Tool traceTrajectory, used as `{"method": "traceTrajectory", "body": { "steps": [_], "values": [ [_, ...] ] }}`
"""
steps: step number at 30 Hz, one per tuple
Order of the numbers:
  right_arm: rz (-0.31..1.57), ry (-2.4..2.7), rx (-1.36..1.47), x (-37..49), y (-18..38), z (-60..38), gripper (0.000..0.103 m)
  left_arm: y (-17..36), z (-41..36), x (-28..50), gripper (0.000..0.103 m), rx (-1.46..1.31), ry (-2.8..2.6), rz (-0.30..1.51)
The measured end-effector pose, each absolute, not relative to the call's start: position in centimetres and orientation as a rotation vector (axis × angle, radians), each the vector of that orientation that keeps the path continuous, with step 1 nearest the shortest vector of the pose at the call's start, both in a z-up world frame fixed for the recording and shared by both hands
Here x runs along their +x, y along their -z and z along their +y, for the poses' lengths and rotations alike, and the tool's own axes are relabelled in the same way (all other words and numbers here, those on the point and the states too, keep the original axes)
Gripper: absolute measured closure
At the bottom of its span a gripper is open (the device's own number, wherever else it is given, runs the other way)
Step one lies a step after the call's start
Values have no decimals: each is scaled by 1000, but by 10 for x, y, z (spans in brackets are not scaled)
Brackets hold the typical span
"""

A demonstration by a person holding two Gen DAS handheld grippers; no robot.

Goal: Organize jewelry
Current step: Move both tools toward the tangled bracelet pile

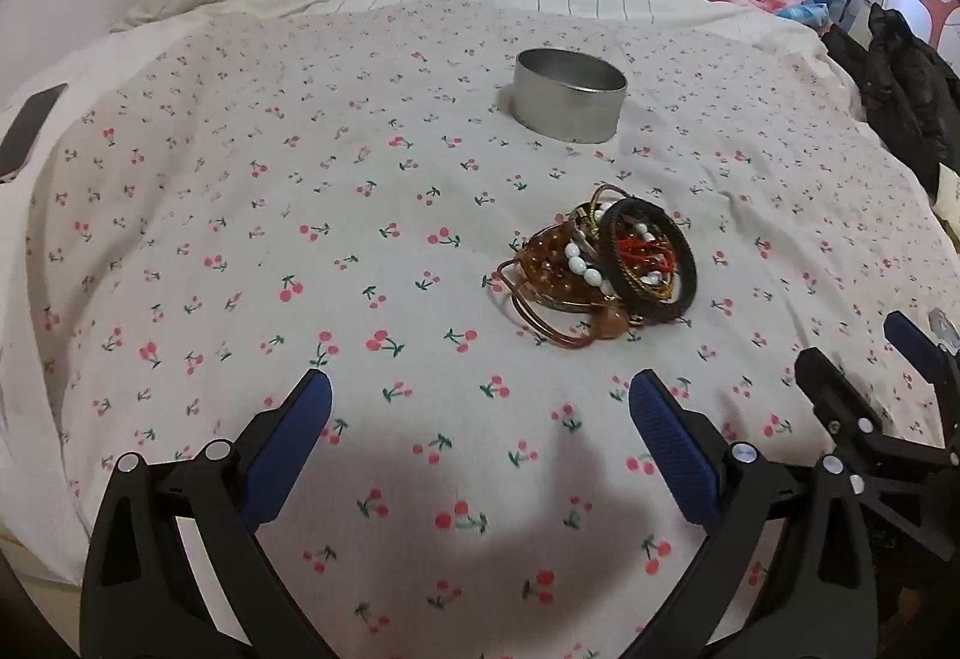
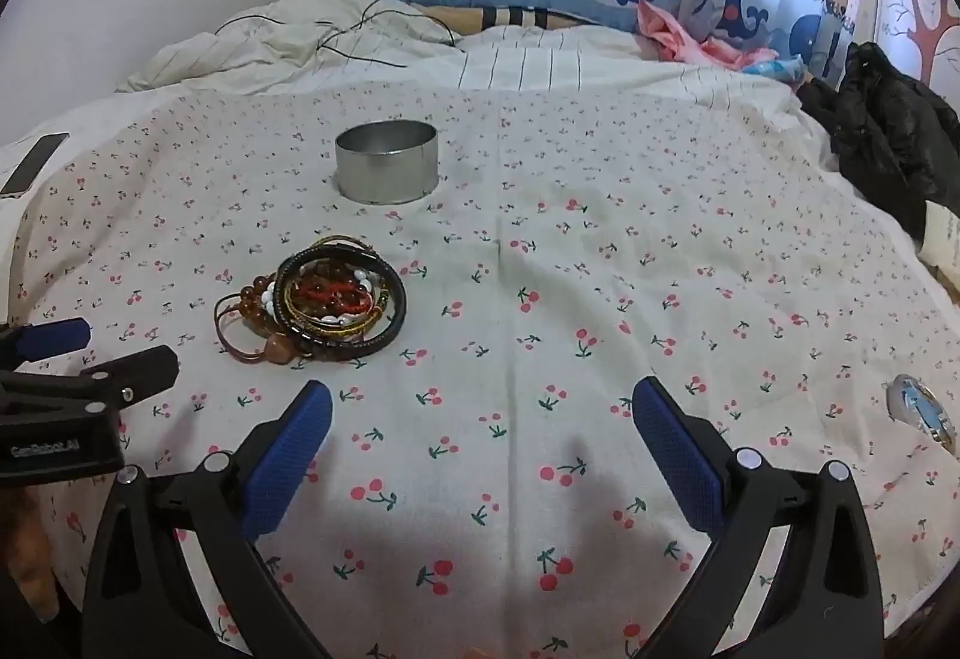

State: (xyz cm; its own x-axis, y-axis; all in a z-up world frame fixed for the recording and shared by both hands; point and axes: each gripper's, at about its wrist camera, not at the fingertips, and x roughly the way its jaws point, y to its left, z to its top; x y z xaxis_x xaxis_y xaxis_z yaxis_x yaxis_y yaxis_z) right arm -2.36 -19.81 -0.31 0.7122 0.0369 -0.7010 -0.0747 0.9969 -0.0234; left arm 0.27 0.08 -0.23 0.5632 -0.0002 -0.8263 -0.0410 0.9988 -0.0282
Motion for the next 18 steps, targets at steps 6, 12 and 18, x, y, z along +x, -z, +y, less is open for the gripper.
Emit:
{"method": "traceTrajectory", "body": {
  "steps": [6, 12, 18],
  "values": [
    [808, -68, -42, -12, 7, -199, 7, 13, 3, 16, 7, -33, -14, 978],
    [840, -59, -25, -2, 12, -203, 7, 18, 5, 29, 7, -42, 10, 962],
    [853, -51, -84, 11, 16, -195, 7, 17, 2, 40, 7, -21, 22, 931]
  ]
}}
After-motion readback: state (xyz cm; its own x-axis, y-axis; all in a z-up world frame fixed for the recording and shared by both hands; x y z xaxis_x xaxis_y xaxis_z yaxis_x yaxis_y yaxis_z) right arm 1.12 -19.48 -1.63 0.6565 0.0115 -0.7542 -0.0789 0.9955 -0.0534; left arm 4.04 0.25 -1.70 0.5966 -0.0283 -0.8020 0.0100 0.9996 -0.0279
